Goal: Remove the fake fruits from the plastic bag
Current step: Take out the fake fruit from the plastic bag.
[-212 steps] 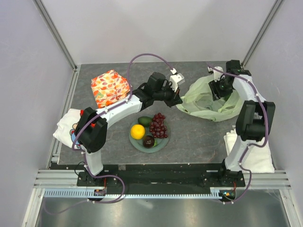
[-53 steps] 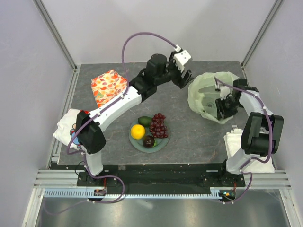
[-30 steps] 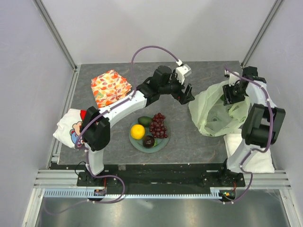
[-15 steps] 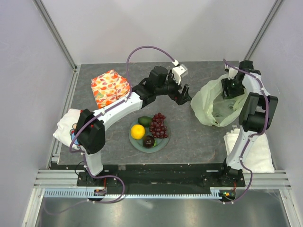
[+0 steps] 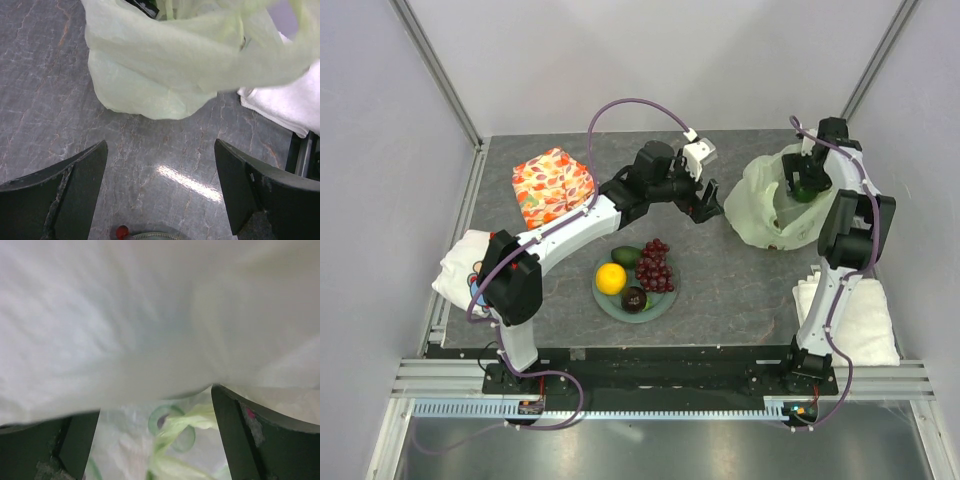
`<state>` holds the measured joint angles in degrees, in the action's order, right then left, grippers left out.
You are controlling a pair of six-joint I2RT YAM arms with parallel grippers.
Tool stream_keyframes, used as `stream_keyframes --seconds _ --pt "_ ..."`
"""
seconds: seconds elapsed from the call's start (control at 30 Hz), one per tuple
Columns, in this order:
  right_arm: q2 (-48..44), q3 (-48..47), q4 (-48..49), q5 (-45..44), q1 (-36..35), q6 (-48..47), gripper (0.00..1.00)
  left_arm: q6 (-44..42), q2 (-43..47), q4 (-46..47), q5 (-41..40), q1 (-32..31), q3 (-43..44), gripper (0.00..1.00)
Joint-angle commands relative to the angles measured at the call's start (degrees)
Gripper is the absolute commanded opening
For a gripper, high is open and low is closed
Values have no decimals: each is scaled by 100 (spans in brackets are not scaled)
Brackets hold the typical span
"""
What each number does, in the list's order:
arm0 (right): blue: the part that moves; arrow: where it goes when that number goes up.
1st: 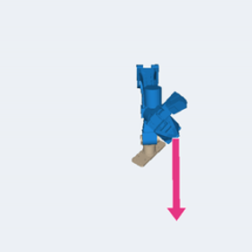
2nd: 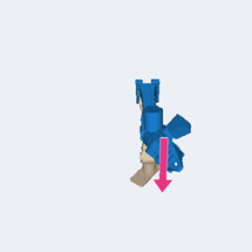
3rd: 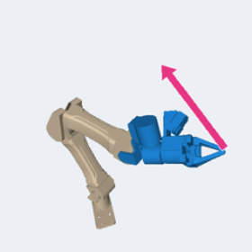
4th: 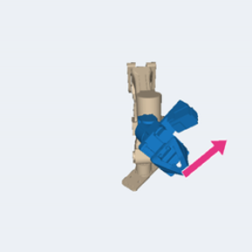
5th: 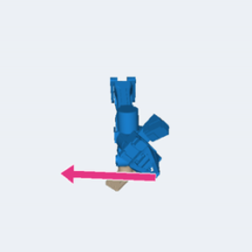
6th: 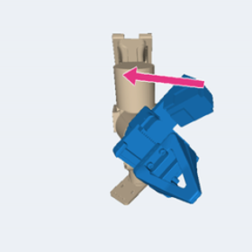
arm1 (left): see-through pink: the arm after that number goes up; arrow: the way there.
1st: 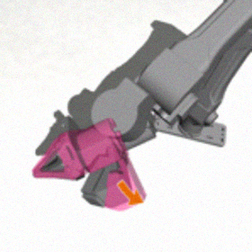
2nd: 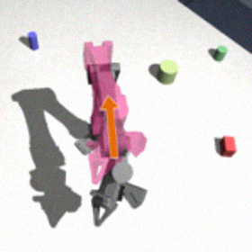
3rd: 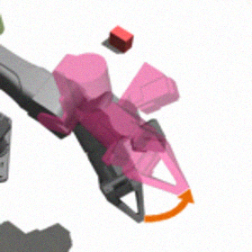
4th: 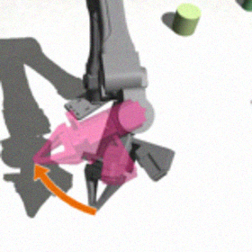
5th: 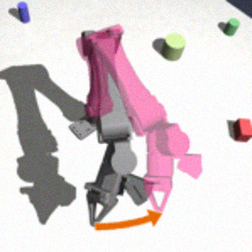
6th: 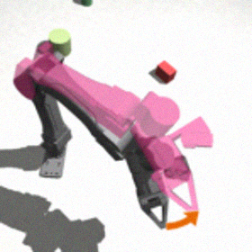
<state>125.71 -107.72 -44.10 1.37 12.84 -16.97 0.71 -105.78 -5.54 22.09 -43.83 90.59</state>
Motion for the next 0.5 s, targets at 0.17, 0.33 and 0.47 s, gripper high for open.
stream_keyframes --seconds 0.17,0.33,0.47 --pt "1184 -1146 559 -823 -36 124 97 -203 198 -52 -125 24 -94 93" --pt "895 -1120 850 -182 -27 1 71 -273 189 -131 -143 33 -85 93" --pt "254 -769 850 468 -27 -8 55 -308 198 -158 -108 33 -85 93"
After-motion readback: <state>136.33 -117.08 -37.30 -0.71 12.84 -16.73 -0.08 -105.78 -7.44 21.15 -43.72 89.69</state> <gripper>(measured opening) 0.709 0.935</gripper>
